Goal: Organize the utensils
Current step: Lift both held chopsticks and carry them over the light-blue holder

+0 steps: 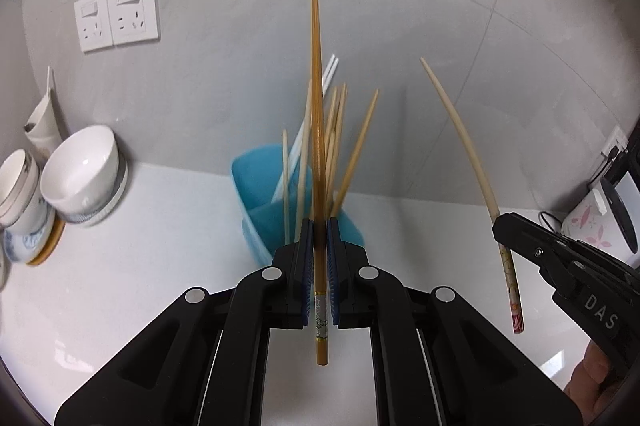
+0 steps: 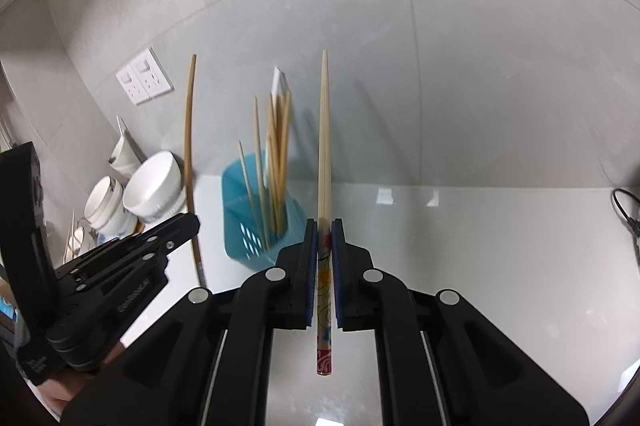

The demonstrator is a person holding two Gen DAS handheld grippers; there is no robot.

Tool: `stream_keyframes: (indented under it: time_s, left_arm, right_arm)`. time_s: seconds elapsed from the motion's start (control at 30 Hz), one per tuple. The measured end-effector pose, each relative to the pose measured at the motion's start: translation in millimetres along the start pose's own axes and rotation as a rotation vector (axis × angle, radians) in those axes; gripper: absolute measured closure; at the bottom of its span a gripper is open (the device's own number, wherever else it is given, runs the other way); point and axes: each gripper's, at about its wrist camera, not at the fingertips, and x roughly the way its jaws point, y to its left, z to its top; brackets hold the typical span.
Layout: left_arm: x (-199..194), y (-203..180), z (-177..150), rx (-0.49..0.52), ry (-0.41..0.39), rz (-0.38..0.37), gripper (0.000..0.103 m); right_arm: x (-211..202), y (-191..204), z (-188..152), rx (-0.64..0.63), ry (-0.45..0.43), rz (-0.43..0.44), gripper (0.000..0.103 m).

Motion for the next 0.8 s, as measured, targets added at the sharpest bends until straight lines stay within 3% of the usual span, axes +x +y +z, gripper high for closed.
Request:
stream_keyframes:
  time_s: [0.43, 0.8]
  left_arm:
    - [47.7, 8.8, 14.5, 0.029, -0.188, -0.077, 0.097]
    - [82.7, 9.6, 3.0, 0.046, -0.183, -0.079, 0.097]
  right_arm:
    - [11.9, 8.6, 18.4, 0.006, -0.056, 0.034, 0.097]
    - [17.2, 7.0, 17.0, 0.013, -0.048, 0.033, 0.097]
